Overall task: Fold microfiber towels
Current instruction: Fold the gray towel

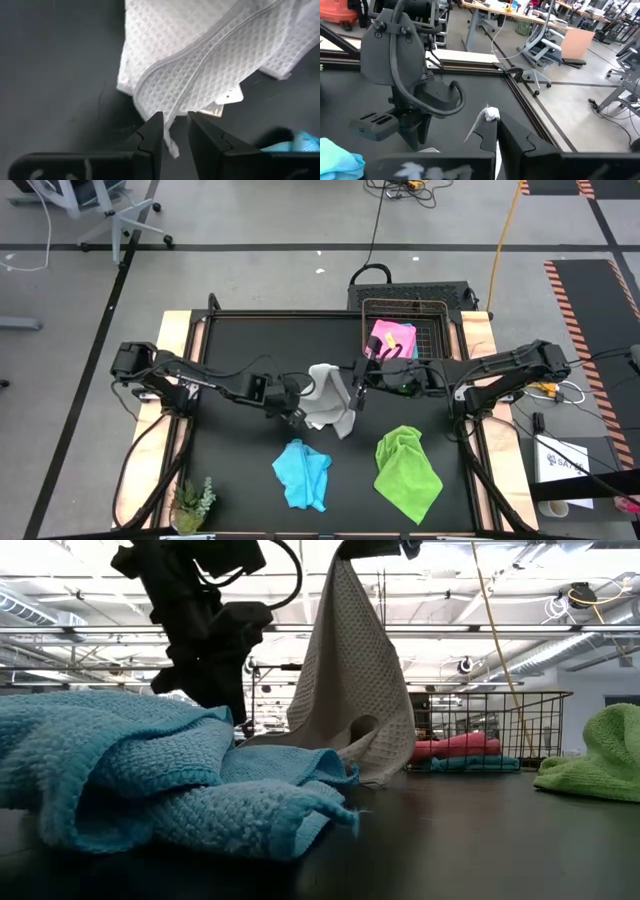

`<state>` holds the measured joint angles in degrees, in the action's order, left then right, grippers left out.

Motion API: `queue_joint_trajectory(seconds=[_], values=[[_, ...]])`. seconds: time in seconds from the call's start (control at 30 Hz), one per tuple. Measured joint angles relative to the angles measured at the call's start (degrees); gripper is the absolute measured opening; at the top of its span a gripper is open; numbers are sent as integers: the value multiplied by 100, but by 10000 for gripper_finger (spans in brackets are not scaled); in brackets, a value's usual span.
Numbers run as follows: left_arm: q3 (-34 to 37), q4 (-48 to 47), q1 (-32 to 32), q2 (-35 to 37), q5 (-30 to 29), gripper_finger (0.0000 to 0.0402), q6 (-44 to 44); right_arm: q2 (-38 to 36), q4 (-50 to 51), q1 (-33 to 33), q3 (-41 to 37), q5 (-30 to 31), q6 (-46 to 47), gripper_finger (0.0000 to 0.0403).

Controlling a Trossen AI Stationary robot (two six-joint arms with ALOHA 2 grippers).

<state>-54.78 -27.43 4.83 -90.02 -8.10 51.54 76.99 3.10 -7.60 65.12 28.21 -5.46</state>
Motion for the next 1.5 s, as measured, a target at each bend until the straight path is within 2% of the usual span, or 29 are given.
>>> queue_joint_trajectory(seconds=[0.1,0.3,0.6,0.97,1.23,1.33,1.5], values=[[0,18,-61,2,19,88,-165,-13,-3,6,0,2,-42,0],[0,-7,-259,2,627,88,-546,-60,-30,9,0,7,-145,0],[0,-91,-430,2,407,88,-806,-131,-34,9,0,16,-197,0],[7,-83,-487,-74,1002,88,-1089,-272,-116,11,0,24,-444,0],[7,-40,-513,-74,1005,90,-1226,-302,-93,11,0,22,-534,0],[7,-42,-546,-74,854,111,-1233,-302,-97,11,0,22,-534,0],[7,17,-657,-74,529,181,-999,-302,-104,11,0,22,-534,0]])
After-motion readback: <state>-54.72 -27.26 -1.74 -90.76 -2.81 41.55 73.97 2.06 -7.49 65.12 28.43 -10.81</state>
